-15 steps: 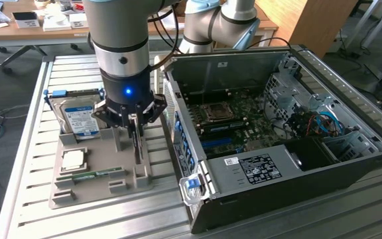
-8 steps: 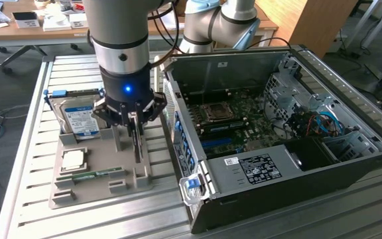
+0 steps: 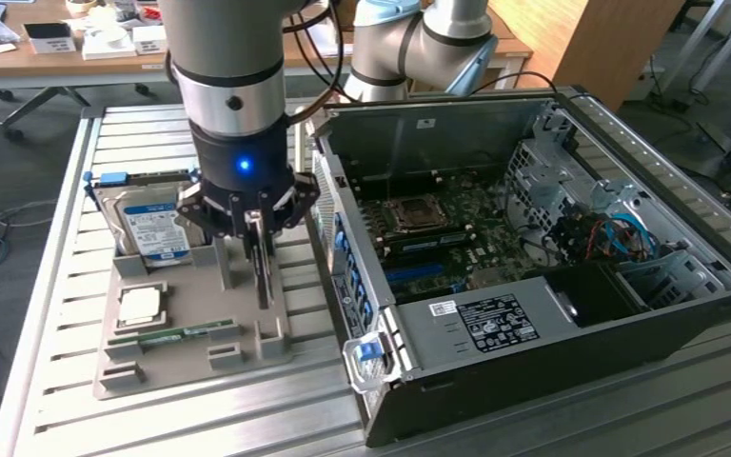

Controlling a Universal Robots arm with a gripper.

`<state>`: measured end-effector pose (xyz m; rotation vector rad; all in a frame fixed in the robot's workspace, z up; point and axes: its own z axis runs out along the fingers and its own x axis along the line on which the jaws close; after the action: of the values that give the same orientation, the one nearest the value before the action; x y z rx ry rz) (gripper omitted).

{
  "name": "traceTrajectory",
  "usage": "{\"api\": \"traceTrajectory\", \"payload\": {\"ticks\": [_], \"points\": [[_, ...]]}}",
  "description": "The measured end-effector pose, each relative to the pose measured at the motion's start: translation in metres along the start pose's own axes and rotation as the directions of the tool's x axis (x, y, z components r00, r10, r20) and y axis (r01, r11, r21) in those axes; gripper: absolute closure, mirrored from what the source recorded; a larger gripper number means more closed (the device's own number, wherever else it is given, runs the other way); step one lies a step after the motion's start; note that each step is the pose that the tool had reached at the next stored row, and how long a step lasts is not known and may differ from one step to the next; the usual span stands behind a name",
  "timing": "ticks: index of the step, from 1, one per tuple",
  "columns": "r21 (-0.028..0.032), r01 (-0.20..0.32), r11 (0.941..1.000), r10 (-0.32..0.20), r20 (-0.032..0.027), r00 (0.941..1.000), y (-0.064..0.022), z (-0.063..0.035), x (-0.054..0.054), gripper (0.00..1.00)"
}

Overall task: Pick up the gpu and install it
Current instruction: 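Pick up the gpu and move the gpu toward the slot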

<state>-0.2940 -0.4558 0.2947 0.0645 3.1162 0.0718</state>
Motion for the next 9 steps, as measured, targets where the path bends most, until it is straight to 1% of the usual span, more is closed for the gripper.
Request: {"api": "traceTrajectory", "payload": {"ticks": [9], "points": [[0.0000,0.000,1.0000,0.000,0.0000,1.0000,0.0002,-0.0055,-0.0001,0.73]]}}
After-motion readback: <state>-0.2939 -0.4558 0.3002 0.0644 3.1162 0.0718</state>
